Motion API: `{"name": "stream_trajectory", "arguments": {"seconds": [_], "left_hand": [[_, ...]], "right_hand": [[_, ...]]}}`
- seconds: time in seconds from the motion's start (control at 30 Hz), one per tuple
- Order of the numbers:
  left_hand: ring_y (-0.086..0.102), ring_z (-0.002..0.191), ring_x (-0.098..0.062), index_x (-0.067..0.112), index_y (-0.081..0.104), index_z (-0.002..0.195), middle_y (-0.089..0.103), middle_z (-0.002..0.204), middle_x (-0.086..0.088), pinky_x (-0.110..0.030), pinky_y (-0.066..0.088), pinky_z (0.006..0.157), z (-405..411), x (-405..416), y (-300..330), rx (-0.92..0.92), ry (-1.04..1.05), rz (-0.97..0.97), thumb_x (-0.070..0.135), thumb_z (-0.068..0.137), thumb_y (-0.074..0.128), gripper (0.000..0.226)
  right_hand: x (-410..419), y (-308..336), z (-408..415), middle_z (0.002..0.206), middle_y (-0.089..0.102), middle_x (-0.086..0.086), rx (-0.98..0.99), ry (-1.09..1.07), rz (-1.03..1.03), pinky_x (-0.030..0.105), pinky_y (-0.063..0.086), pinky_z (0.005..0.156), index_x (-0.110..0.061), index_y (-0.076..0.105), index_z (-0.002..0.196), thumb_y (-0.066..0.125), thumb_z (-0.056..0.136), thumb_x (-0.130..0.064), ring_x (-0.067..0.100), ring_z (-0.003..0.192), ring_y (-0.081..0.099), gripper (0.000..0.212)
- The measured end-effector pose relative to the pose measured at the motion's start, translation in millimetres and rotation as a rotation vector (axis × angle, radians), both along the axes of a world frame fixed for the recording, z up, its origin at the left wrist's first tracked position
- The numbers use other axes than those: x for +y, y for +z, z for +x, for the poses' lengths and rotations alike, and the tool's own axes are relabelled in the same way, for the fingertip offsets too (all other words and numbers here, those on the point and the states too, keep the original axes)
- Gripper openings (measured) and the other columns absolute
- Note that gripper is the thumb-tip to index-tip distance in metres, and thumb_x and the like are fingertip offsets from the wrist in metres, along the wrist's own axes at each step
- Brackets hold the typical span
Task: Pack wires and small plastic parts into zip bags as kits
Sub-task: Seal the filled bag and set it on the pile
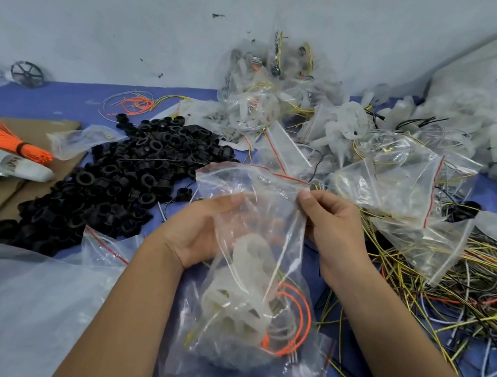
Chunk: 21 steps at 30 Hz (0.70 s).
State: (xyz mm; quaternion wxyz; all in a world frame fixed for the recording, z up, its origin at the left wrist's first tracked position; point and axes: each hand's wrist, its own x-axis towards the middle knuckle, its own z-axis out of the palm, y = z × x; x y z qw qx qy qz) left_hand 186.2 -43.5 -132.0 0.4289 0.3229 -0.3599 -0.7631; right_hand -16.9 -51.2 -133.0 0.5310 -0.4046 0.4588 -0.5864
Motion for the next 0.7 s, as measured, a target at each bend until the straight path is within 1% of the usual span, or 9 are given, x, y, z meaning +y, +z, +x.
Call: {"name": "stream_trajectory", "arguments": {"seconds": [0.07, 0.1, 0.17, 0.23, 0.33, 0.43, 0.5, 0.6, 0.7], "left_hand": [[0.071, 0.102, -0.04, -0.001, 0.067, 0.124, 0.072, 0.114, -0.024, -0.046, 0.061, 0.084, -0.3, 0.7, 0.1, -0.006, -0.023, -0.012, 0.034, 0.049, 0.1, 0.089], [0.068, 0.105, -0.04, -0.001, 0.066, 0.124, 0.071, 0.114, -0.023, -0.046, 0.061, 0.086, -0.9, -0.9, 0.0, 0.0, 0.016, -0.002, 0.035, 0.049, 0.1, 0.09], [0.068, 0.102, -0.033, 0.002, 0.072, 0.113, 0.07, 0.11, -0.019, -0.04, 0.062, 0.081, -0.5, -7.6, -1.3, 0.01, 0.145, 0.003, 0.034, 0.065, 0.092, 0.062], [0.071, 0.085, -0.025, 0.006, 0.075, 0.097, 0.073, 0.096, -0.013, -0.034, 0.061, 0.073, 1.8, -12.9, -1.5, -0.049, 0.27, -0.041, 0.032, 0.08, 0.079, 0.031], [0.066, 0.067, -0.019, 0.008, 0.067, 0.088, 0.068, 0.079, -0.007, -0.029, 0.057, 0.065, 8.1, -18.8, -3.5, -0.16, 0.396, -0.112, 0.027, 0.078, 0.076, 0.024], [0.064, 0.066, -0.017, 0.006, 0.072, 0.091, 0.069, 0.078, -0.006, -0.027, 0.057, 0.064, 13.4, -19.3, -6.1, -0.174, 0.426, -0.163, 0.018, 0.077, 0.079, 0.02], [0.064, 0.063, -0.012, 0.016, 0.074, 0.077, 0.069, 0.073, -0.001, -0.024, 0.056, 0.062, 13.8, -17.8, -6.4, -0.159, 0.393, -0.208, 0.013, 0.079, 0.078, 0.006], [0.055, 0.055, -0.007, 0.023, 0.063, 0.062, 0.06, 0.064, 0.004, -0.02, 0.049, 0.055, 18.9, -19.0, -8.3, -0.164, 0.399, -0.276, 0.01, 0.077, 0.08, 0.026], [0.048, 0.052, -0.008, 0.025, 0.056, 0.061, 0.054, 0.062, 0.003, -0.022, 0.045, 0.051, 25.7, -18.7, -7.9, -0.19, 0.435, -0.322, 0.013, 0.072, 0.083, 0.031]], "right_hand": [[-0.9, -0.5, -0.9, 0.064, 0.067, 0.003, 0.025, 0.014, 0.005, 0.026, 0.053, 0.056, -0.016, 0.074, 0.075, 0.066, 0.097, -0.013, 0.012, 0.053, 0.059, 0.024], [-1.8, -1.0, -1.6, 0.066, 0.068, 0.003, 0.036, 0.016, 0.009, 0.028, 0.054, 0.06, -0.016, 0.074, 0.076, 0.065, 0.097, -0.012, 0.013, 0.057, 0.061, 0.023], [-3.0, -1.9, -3.9, 0.072, 0.069, 0.005, 0.075, -0.001, 0.01, 0.035, 0.054, 0.068, -0.014, 0.073, 0.082, 0.064, 0.098, -0.011, 0.02, 0.068, 0.062, 0.019], [-3.2, -2.3, -5.5, 0.076, 0.069, 0.009, 0.132, -0.036, -0.017, 0.035, 0.051, 0.068, -0.013, 0.073, 0.086, 0.062, 0.099, -0.01, 0.023, 0.073, 0.06, 0.017], [-1.7, -0.8, -6.7, 0.064, 0.065, 0.005, 0.185, -0.067, -0.055, 0.031, 0.046, 0.058, -0.013, 0.073, 0.086, 0.059, 0.1, -0.01, 0.018, 0.059, 0.054, 0.02], [-1.1, 1.2, -8.1, 0.057, 0.06, 0.003, 0.174, -0.078, -0.049, 0.029, 0.043, 0.051, -0.007, 0.072, 0.087, 0.06, 0.101, -0.015, 0.013, 0.051, 0.049, 0.02], [-1.1, 2.2, -8.8, 0.058, 0.056, 0.005, 0.128, -0.082, -0.036, 0.03, 0.041, 0.051, -0.006, 0.072, 0.087, 0.061, 0.101, -0.018, 0.018, 0.053, 0.047, 0.021], [-1.1, 3.6, -9.2, 0.064, 0.057, 0.009, 0.073, -0.104, -0.029, 0.035, 0.044, 0.059, -0.007, 0.073, 0.087, 0.064, 0.099, -0.018, 0.024, 0.061, 0.048, 0.018], [-1.8, 2.6, -10.5, 0.063, 0.06, 0.01, 0.102, -0.126, -0.061, 0.027, 0.046, 0.05, -0.013, 0.076, 0.083, 0.069, 0.095, -0.018, 0.02, 0.055, 0.05, 0.015]]}}
